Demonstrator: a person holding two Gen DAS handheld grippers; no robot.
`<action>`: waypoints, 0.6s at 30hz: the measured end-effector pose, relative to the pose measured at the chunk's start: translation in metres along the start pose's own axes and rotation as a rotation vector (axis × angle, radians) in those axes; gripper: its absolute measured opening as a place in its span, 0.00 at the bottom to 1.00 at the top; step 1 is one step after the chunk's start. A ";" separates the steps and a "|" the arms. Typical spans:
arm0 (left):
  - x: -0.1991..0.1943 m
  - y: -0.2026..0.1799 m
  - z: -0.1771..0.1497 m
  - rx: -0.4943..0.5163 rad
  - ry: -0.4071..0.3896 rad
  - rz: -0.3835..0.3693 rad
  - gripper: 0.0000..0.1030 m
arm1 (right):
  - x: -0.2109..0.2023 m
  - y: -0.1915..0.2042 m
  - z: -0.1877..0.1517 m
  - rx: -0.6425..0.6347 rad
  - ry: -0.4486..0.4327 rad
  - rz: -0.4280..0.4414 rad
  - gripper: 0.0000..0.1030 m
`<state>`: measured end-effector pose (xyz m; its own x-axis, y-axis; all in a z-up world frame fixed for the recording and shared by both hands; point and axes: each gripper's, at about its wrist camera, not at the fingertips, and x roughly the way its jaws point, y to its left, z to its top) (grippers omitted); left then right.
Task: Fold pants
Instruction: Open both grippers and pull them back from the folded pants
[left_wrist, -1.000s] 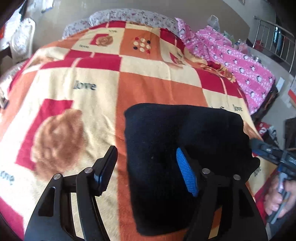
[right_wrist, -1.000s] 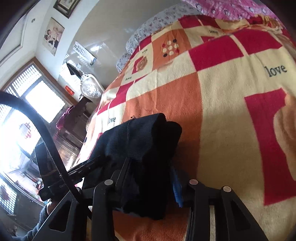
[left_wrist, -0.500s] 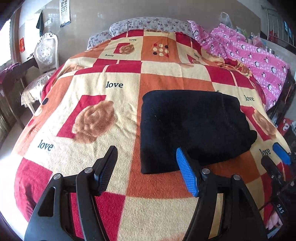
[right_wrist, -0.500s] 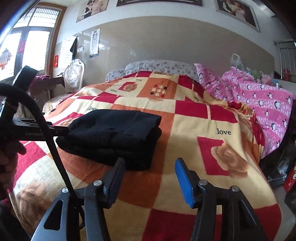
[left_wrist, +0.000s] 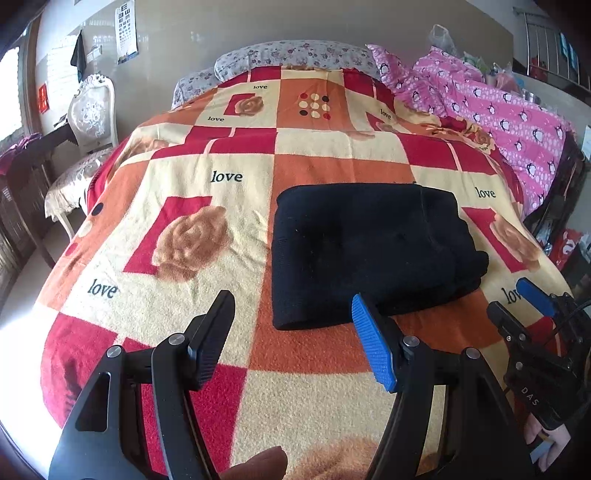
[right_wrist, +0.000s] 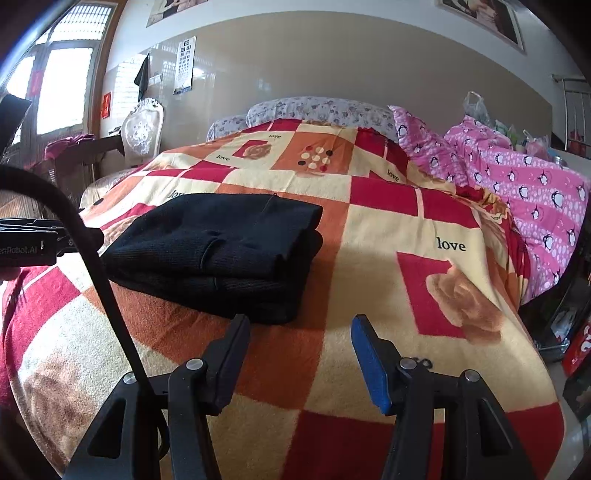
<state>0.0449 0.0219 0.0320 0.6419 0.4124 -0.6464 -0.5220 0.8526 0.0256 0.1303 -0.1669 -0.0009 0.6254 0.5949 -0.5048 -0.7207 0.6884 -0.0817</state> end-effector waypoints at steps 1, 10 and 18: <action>-0.002 -0.002 -0.001 0.005 -0.008 0.007 0.64 | 0.000 -0.001 0.000 0.004 0.000 0.001 0.53; -0.003 -0.024 -0.009 0.043 0.029 -0.061 0.64 | -0.001 -0.001 0.000 0.006 0.001 -0.003 0.54; -0.003 -0.030 -0.017 0.055 0.001 -0.049 0.64 | -0.001 -0.001 0.000 0.007 0.003 -0.004 0.56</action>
<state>0.0484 -0.0103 0.0200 0.6651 0.3698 -0.6488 -0.4584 0.8880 0.0362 0.1302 -0.1684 -0.0006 0.6274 0.5911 -0.5070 -0.7163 0.6935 -0.0778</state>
